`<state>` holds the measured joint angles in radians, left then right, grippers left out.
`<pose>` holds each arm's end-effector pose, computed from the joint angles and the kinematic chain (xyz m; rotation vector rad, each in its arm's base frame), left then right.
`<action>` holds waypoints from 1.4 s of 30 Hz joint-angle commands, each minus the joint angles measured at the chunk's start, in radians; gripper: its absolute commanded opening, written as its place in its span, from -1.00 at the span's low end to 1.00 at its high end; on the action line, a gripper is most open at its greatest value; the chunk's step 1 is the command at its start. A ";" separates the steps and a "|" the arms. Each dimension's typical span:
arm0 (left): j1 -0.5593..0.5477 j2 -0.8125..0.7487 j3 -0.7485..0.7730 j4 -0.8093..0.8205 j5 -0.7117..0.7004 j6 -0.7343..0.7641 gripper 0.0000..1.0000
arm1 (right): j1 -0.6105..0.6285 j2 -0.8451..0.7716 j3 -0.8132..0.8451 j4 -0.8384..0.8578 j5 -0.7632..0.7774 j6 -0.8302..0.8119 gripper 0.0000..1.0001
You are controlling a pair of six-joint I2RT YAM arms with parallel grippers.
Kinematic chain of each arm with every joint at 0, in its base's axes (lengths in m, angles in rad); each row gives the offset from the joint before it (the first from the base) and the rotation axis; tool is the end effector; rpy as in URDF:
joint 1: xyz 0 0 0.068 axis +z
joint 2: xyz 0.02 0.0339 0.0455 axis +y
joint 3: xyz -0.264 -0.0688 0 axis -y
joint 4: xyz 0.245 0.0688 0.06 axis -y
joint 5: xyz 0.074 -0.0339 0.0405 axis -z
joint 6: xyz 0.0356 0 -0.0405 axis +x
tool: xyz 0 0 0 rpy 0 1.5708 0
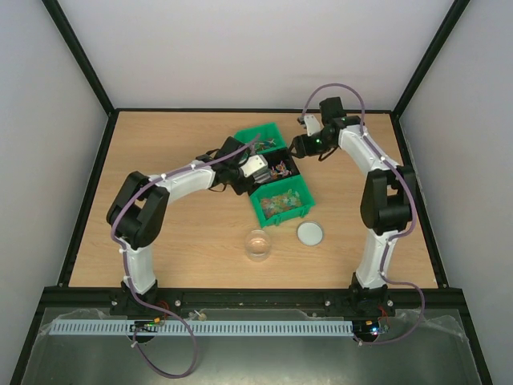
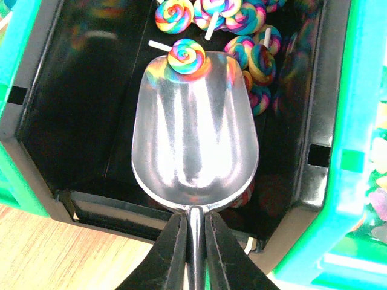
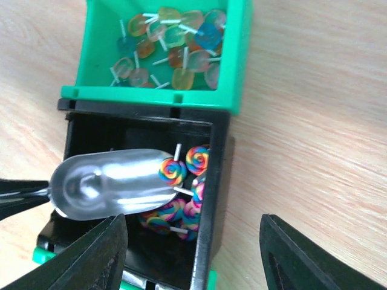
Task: Pack the candies
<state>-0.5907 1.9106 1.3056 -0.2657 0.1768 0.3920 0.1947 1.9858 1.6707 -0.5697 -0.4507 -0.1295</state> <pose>0.3403 -0.2357 0.1890 1.2235 2.1187 -0.3042 0.4337 0.1013 0.2542 -0.5841 2.3483 0.5807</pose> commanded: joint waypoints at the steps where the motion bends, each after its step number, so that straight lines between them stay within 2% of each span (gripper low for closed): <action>1: -0.007 -0.015 -0.017 -0.096 0.002 -0.007 -0.95 | 0.027 -0.014 -0.023 -0.014 0.172 0.036 0.22; 4: -0.009 -0.019 -0.016 -0.100 -0.013 -0.007 -0.95 | 0.056 0.019 -0.008 -0.040 0.157 0.019 0.23; 9: -0.009 -0.024 -0.009 -0.128 -0.055 0.010 -0.95 | 0.108 0.085 0.027 -0.047 0.221 0.016 0.18; 17: -0.003 -0.031 0.077 -0.291 -0.089 0.085 -0.95 | 0.128 0.127 0.051 -0.032 0.208 -0.027 -0.37; 24: 0.007 -0.021 0.150 -0.458 -0.127 0.144 -0.95 | 0.142 0.154 0.088 -0.024 0.184 -0.093 -0.63; 31: 0.051 -0.040 0.172 -0.485 -0.150 0.181 -0.95 | 0.147 0.189 0.154 -0.018 0.187 -0.156 -0.85; 37: 0.042 -0.015 0.175 -0.509 -0.135 0.150 -0.95 | 0.151 0.197 0.169 -0.036 0.157 -0.152 -0.97; 42: 0.006 0.016 0.175 -0.511 -0.163 0.108 -0.95 | 0.168 0.177 0.119 -0.005 0.137 -0.109 -0.97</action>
<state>-0.5678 1.8893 1.4750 -0.6590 0.0685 0.5388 0.3534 2.1807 1.8053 -0.5694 -0.2867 -0.2470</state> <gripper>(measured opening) 0.064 0.095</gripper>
